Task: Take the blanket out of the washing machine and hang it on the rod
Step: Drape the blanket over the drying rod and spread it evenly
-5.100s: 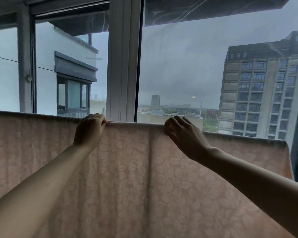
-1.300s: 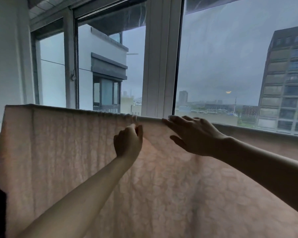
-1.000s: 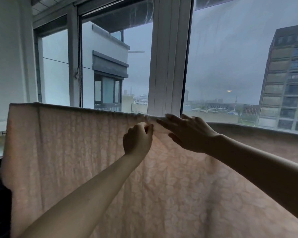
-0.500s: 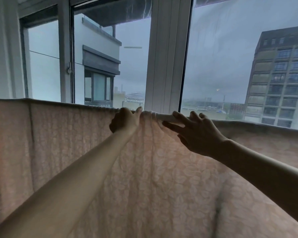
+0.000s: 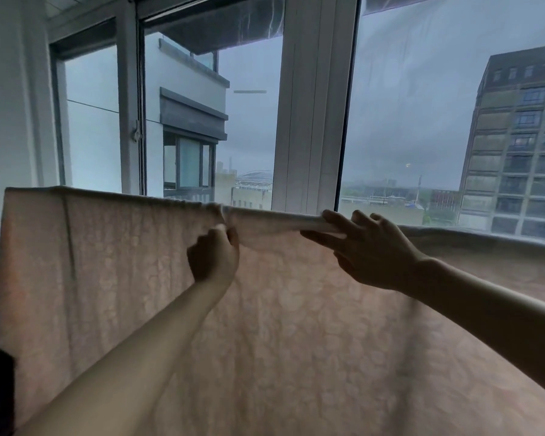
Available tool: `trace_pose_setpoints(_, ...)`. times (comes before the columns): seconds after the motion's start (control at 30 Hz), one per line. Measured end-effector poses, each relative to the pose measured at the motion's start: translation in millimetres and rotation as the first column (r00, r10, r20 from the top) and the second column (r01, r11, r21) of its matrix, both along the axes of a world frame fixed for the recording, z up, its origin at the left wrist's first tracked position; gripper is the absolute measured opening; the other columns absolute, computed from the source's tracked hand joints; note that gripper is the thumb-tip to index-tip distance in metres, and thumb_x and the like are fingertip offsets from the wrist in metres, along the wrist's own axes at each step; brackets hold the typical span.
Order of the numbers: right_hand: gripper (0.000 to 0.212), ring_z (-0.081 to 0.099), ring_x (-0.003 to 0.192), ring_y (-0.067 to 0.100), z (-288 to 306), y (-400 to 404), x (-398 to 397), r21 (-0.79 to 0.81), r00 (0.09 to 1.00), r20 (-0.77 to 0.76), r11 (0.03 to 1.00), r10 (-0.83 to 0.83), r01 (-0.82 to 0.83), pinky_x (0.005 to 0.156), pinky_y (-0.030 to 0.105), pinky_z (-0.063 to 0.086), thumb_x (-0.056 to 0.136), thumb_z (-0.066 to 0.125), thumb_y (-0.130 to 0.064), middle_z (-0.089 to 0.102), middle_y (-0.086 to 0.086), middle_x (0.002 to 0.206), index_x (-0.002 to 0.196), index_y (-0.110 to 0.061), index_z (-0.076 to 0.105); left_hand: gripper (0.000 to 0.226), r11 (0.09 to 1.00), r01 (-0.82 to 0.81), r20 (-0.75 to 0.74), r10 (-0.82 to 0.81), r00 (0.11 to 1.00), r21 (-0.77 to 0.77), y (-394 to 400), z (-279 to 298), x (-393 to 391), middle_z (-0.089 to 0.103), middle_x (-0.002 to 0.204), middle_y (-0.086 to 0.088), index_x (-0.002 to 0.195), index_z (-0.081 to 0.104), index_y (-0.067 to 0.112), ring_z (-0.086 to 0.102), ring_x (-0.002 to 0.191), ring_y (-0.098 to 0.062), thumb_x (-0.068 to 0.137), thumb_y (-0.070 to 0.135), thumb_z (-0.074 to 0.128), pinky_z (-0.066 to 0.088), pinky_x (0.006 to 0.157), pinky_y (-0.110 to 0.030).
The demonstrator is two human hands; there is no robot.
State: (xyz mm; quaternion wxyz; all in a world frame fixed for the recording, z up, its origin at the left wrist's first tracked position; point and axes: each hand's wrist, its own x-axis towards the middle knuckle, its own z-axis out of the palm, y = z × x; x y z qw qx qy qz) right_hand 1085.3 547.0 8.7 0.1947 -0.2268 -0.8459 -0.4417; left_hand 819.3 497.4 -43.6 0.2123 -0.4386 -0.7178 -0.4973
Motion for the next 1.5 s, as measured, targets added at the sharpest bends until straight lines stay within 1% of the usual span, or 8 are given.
trace_pose_setpoints(0.2, 0.075, 0.059, 0.101, 0.033, 0.3, 0.7, -16.4, -0.015, 0.998, 0.044, 0.999, 0.048, -0.047, 0.075, 0.049, 0.053, 0.087, 0.058, -0.038, 0.04, 0.02, 0.145, 0.149, -0.04, 0.017, 0.044, 0.998, -0.018, -0.038, 0.016, 0.999, -0.054, 0.3, -5.3, -1.8, 0.061, 0.063, 0.0, 0.071, 0.055, 0.016, 0.06, 0.058, -0.019, 0.099, 0.043, 0.034, 0.053, 0.071, -0.04)
trace_pose_setpoints(0.4, 0.069, 0.057, 0.107, 0.026, 6.8, 14.4, -46.6, -0.076, 0.995, 0.065, 0.994, 0.079, -0.074, 0.067, 0.041, 0.055, 0.092, 0.042, -0.044, 0.025, 0.007, 0.157, 0.151, -0.019, 0.017, 0.043, 1.0, 0.002, -0.049, -0.002, 0.999, -0.006, -1.4, -8.3, 0.6, 0.059, 0.059, 0.003, 0.067, 0.052, 0.018, 0.059, 0.054, -0.016, 0.099, 0.042, 0.035, 0.054, 0.067, -0.04)
trace_pose_setpoints(0.63, 0.066, 0.052, 0.114, 0.023, 11.8, 18.1, -84.5, -0.081, 0.986, 0.107, 0.989, 0.129, -0.12, 0.068, 0.03, 0.051, 0.098, 0.033, -0.047, 0.002, 0.0, 0.161, 0.153, -0.028, 0.002, 0.038, 0.997, 0.074, 0.005, -0.074, 0.997, 0.033, -2.6, -6.7, -1.2, 0.063, 0.063, 0.004, 0.07, 0.055, 0.019, 0.062, 0.058, -0.012, 0.098, 0.041, 0.04, 0.055, 0.068, -0.039)
trace_pose_setpoints(0.93, 0.066, 0.049, 0.118, 0.027, 7.7, 23.3, -127.2, -0.045, 0.987, 0.077, 0.989, 0.143, -0.14, 0.063, 0.027, 0.038, 0.098, 0.036, -0.047, 0.005, 0.001, 0.161, 0.152, -0.03, 0.003, 0.039, 0.987, 0.152, 0.018, -0.153, 0.988, 0.049, 1.0, -3.1, -7.0, 0.063, 0.061, 0.003, 0.068, 0.059, 0.015, 0.062, 0.054, -0.01, 0.098, 0.036, 0.046, 0.056, 0.061, -0.036)
trace_pose_setpoints(1.1, 0.068, 0.053, 0.114, 0.026, 8.1, 22.2, -138.7, -0.044, 0.99, 0.052, 0.99, 0.134, -0.132, 0.064, 0.028, 0.043, 0.097, 0.038, -0.047, 0.012, 0.002, 0.16, 0.153, -0.027, 0.006, 0.036, 0.965, 0.253, 0.015, -0.254, 0.967, 0.066, 2.7, -1.8, -14.0, 0.06, 0.056, 0.008, 0.066, 0.06, 0.016, 0.058, 0.05, -0.002, 0.097, 0.03, 0.05, 0.048, 0.055, -0.021)
trace_pose_setpoints(1.23, 0.069, 0.061, 0.097, 0.028, 6.4, 20.5, -135.5, -0.031, 0.99, 0.02, 0.99, 0.139, -0.138, 0.063, 0.035, 0.052, 0.093, 0.049, -0.043, 0.032, 0.007, 0.153, 0.151, -0.022, 0.02, 0.038, 0.947, 0.304, 0.026, -0.308, 0.951, 0.104, 3.9, 5.4, -29.3, 0.061, 0.058, 0.001, 0.067, 0.061, 0.013, 0.06, 0.052, -0.013, 0.097, 0.032, 0.048, 0.053, 0.058, -0.031)
trace_pose_setpoints(1.4, 0.067, 0.063, 0.085, 0.028, 2.9, 18.7, -127.4, 0.024, 0.993, 0.011, 0.993, 0.115, -0.116, 0.057, 0.035, 0.053, 0.087, 0.057, -0.041, 0.042, 0.01, 0.148, 0.147, -0.02, 0.035, 0.049, 0.994, 0.081, 0.14, -0.09, 0.986, 0.071, 17.5, 38.0, -63.5, 0.059, 0.066, 0.001, 0.076, 0.058, 0.018, 0.06, 0.063, -0.018, 0.093, 0.059, 0.038, 0.05, 0.065, -0.031)
trace_pose_setpoints(1.5, 0.065, 0.063, 0.084, 0.028, 2.3, 17.9, -125.7, 0.018, 0.993, 0.021, 0.993, 0.112, -0.113, 0.057, 0.035, 0.054, 0.087, 0.056, -0.037, 0.039, 0.01, 0.15, 0.147, -0.023, 0.034, 0.05, 0.995, 0.103, 0.19, -0.1, 0.977, -0.007, 27.5, 49.4, -76.6, 0.062, 0.067, -0.002, 0.073, 0.06, 0.014, 0.062, 0.067, -0.022, 0.09, 0.058, 0.046, 0.051, 0.069, -0.032)
